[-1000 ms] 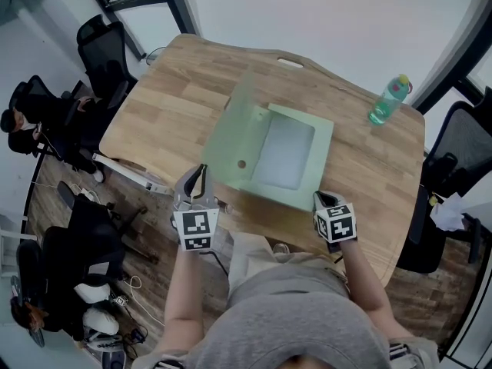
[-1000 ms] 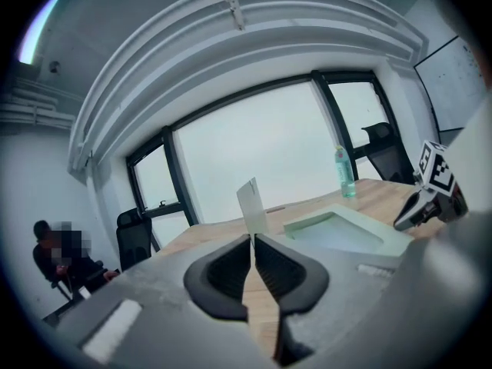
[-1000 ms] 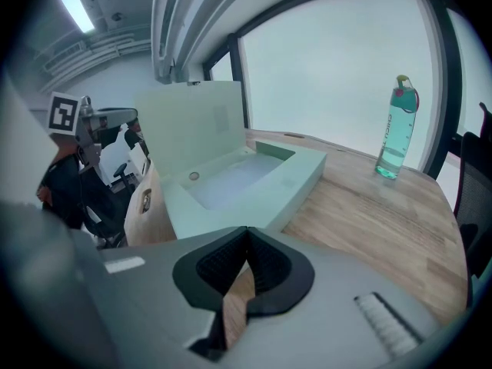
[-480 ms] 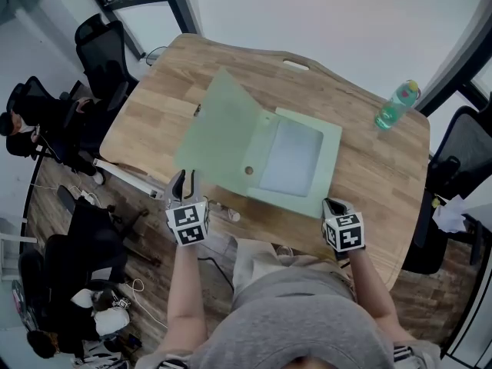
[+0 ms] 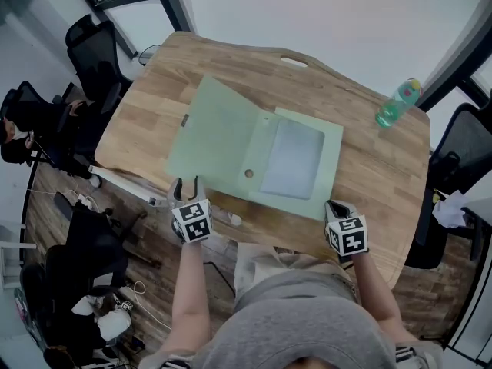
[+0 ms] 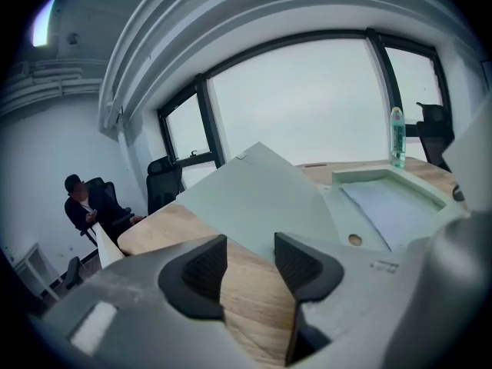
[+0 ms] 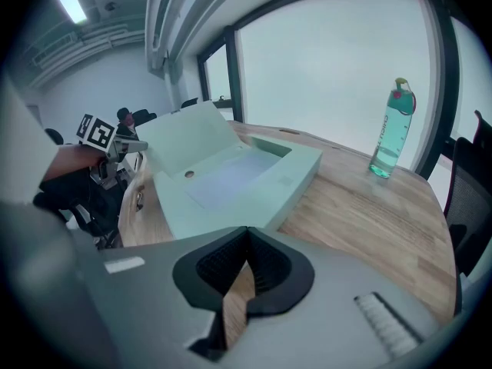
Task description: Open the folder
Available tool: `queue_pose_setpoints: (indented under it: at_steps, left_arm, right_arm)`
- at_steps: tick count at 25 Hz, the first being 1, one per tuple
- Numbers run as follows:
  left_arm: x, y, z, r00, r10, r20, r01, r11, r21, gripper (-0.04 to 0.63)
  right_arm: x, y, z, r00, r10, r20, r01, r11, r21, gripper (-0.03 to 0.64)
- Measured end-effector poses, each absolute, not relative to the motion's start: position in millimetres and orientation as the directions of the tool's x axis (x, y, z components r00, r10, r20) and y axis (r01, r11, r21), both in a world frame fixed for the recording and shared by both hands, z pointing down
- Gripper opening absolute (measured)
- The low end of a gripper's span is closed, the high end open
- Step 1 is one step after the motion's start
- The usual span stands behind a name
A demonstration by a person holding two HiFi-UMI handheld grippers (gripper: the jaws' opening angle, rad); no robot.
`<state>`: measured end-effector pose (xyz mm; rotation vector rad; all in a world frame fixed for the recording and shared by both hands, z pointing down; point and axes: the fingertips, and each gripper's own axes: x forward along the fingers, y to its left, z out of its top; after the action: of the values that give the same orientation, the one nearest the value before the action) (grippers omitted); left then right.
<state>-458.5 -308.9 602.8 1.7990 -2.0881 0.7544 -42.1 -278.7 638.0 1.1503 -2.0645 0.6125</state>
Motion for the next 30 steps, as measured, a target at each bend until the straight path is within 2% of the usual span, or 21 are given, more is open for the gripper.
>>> queue_pose_setpoints:
  at_steps: [13,22,30]
  left_arm:
    - [-486,-316,653,-0.215,-0.763,0.61,-0.977,0.169,-0.133,0.226]
    - [-489,-317,694,-0.206,-0.691,0.693,-0.978,0.13,-0.162,0.247]
    - [-488,-316,702,-0.218,-0.67,0.71,-0.976,0.139,-0.168,0.247]
  right_arm:
    - [-43,-279,639,-0.352,-0.54,0.764,-0.876,0.478,-0.066,0.002]
    - [-42,-279,639,-0.337,-0.539,0.772,-0.882,0.468,-0.059,0.002]
    - [-41,-280,639,-0.334,-0.545,0.769,-0.888,0.455,-0.064,0.002]
